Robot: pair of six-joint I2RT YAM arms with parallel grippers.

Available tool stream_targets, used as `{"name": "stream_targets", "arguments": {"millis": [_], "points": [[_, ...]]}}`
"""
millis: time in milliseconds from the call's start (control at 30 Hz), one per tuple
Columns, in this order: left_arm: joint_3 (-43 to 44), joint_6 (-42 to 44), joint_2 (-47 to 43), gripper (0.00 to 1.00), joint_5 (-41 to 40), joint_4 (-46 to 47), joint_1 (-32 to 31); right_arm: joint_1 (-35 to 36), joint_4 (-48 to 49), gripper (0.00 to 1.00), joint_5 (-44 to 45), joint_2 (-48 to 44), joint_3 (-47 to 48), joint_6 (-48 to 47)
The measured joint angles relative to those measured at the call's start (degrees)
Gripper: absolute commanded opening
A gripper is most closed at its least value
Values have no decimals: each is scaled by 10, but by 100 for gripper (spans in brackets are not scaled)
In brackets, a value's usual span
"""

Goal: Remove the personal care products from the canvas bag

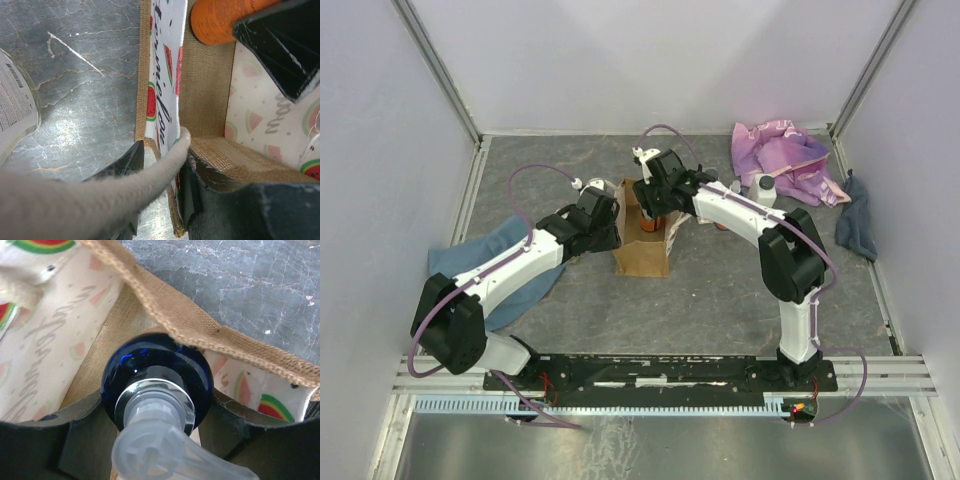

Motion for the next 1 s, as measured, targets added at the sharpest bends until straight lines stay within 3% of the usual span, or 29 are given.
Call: {"name": "stream_targets", "arguments": {"millis": [267,433,733,1000], "points": [[0,0,0,40,0,0,0,5,-3,51,3,-98,-23,5],[0,0,0,40,0,0,0,5,-19,51,5,-176,16,9],[5,0,3,41,0,-1,0,3,-73,51,94,-273,56,-2],[15,0,13,41,1,-3,0,-37,-116,51,155,-376,-30,-8]]}}
